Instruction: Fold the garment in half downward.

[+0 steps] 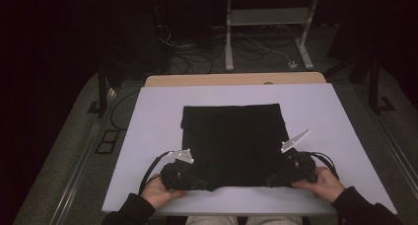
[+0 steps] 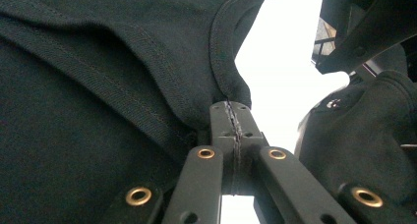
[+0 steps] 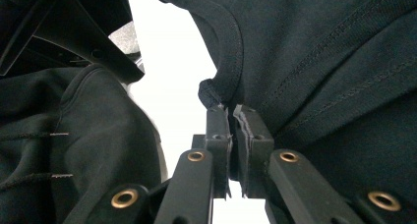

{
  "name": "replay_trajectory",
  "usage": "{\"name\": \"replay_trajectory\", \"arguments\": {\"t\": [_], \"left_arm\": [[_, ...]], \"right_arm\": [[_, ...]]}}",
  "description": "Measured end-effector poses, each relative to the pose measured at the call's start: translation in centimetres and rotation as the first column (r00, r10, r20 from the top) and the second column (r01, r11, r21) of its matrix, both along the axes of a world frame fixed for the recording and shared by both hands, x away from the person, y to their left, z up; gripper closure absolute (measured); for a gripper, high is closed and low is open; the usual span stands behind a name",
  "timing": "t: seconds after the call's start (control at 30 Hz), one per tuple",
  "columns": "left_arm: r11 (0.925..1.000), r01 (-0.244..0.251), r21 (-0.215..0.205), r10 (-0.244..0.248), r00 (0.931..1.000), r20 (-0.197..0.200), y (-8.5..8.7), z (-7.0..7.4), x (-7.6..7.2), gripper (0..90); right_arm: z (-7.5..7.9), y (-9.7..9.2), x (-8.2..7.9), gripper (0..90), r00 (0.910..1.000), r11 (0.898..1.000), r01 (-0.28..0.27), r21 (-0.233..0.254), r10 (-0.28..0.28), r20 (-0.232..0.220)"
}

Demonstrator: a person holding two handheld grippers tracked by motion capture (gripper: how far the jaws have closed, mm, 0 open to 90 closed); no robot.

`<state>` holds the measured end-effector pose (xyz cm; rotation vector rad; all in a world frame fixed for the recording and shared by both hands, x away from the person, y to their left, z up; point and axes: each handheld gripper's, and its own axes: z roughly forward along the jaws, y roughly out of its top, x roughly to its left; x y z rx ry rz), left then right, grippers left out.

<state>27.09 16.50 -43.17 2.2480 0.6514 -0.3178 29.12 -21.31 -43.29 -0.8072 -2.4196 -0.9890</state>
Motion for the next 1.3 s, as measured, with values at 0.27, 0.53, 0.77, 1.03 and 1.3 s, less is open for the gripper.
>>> {"name": "replay_trajectory", "arguments": {"t": [0.27,0.53,0.77,1.03,1.3], "left_arm": [[1.0000,0.001,0.008,-0.001,1.0000,-0.002,0.2,-0.1,-0.1,89.0],[0.9997,-0.007,-0.024,0.007,1.0000,0.001,0.5,0.1,-0.2,87.3],[0.9986,-0.020,-0.048,0.023,0.9985,0.050,0.6,0.4,-0.6,59.9],[0.9959,-0.079,-0.044,0.084,0.9887,0.124,0.9,1.1,-0.7,37.0],[0.9858,-0.138,-0.095,0.150,0.9806,0.127,1.9,1.8,-0.3,14.3]], "right_arm": [[-0.1,0.0,-0.1,82.7,1.0000,1.000,-0.006,-0.008,0.006,-0.002],[0.1,0.0,-0.2,73.9,1.0000,1.000,0.000,-0.007,0.000,0.009],[0.4,-0.1,-0.4,56.6,0.9973,0.999,0.040,-0.019,-0.038,0.063],[1.2,-0.5,-0.5,36.4,0.9903,0.996,0.087,0.007,-0.087,0.108],[2.2,-0.5,-0.1,10.8,0.9797,0.991,0.133,0.022,-0.135,0.149]]}}
